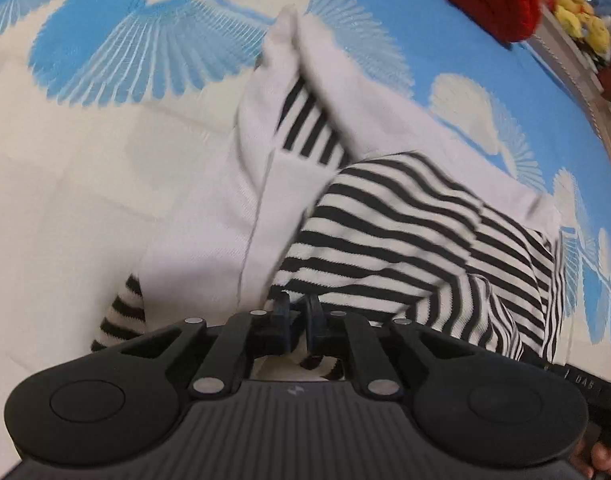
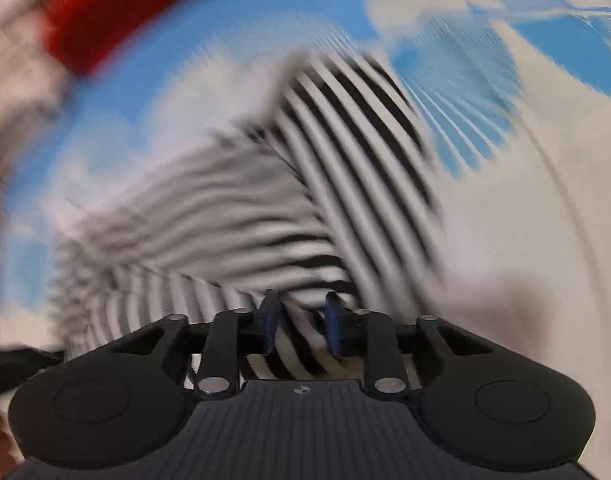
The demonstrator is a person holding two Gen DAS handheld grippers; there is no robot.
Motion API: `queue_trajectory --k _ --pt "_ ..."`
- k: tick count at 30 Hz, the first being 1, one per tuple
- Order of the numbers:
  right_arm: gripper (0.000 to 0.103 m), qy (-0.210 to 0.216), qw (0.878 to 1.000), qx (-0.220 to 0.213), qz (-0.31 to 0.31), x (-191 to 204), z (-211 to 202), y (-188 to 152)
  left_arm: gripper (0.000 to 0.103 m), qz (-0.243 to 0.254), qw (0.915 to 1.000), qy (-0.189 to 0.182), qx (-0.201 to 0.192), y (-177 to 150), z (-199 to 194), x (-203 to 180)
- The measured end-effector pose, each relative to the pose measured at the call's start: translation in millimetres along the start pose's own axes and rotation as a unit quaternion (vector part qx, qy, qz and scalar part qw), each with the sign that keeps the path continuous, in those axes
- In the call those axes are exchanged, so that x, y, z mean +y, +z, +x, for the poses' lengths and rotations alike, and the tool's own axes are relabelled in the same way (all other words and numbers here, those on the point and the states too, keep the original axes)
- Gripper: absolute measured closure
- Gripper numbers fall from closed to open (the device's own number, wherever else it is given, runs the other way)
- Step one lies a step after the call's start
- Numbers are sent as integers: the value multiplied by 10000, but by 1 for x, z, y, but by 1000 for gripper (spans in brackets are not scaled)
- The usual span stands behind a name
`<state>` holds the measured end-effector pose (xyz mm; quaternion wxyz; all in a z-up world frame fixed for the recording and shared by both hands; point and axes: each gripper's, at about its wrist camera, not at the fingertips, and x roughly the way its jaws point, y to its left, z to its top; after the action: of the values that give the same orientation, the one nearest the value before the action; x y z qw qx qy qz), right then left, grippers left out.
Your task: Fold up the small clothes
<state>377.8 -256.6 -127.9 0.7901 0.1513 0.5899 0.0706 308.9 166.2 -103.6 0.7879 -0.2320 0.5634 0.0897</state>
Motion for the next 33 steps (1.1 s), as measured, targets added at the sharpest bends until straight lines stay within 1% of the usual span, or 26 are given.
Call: queue_trajectory --k 2,4,5,6,7,8,9,10,11,13,14,16,17,18,19,21,23,25,27,30,31,33 --pt "83 19 9999 -122 -67 4 -6 0 92 217 9992 -52 -326 4 -15 -7" --pt "78 209 9986 -439 -206 11 -21 3 92 282 9983 -121 -503 6 -22 -8" --pt "74 322 9972 -623 -264 14 -28 3 92 299 9984 -70 -474 7 -20 -6" --pt "69 409 9960 -739 -279 17 -33 6 92 280 9990 31 -348 7 -14 -2" --pt "67 449 9959 -749 -255 17 -32 9 92 210 9995 129 -174 7 -8 2" --pt "66 426 9968 -652 -203 15 -26 9 93 101 9998 152 32 6 -1 9" --pt "66 335 9982 -469 -161 12 -18 8 93 29 9998 88 163 5 2 13" --pt "67 130 9996 -217 -115 8 -8 6 93 29 9999 42 162 6 -1 15" --pt "69 38 9999 -145 -56 6 -4 1 93 84 10000 30 17 6 -11 14" --pt "69 64 9995 -317 38 7 -16 1 92 313 9978 100 -577 4 -42 9" --pt "69 93 9986 -516 22 10 -30 1 92 486 9941 86 -965 0 -62 5" --pt "69 155 9934 -1125 -146 20 -65 -3 92 766 9844 -63 -1585 -12 -99 -1" --pt "69 159 9890 -1451 -216 22 -87 -9 92 891 9794 -155 -1806 -18 -116 -2" --pt "69 181 9841 -1754 -220 23 -109 -16 92 987 9762 -221 -1920 -24 -131 -3" --pt "69 214 9800 -1967 -190 22 -127 -21 92 1050 9738 -283 -1996 -31 -146 -3" --pt "69 424 9731 -2258 -145 19 -165 -36 92 1165 9685 -424 -2161 -47 -175 1" --pt "68 640 9632 -2604 -182 10 -205 -59 91 1318 9616 -537 -2347 -71 -205 8" --pt "67 681 9546 -2880 -330 3 -236 -87 87 1419 9552 -671 -2509 -102 -230 18" --pt "66 702 9478 -3077 -450 -10 -262 -121 86 1468 9517 -744 -2590 -140 -246 30" --pt "62 650 9442 -3179 -565 -28 -277 -169 86 1516 9526 -722 -2536 -191 -253 46" --pt "62 586 9447 -3173 -579 -36 -276 -183 86 1496 9550 -702 -2464 -208 -250 51" --pt "62 388 9502 -3055 -469 -53 -274 -213 86 1370 9620 -652 -2272 -233 -240 62"
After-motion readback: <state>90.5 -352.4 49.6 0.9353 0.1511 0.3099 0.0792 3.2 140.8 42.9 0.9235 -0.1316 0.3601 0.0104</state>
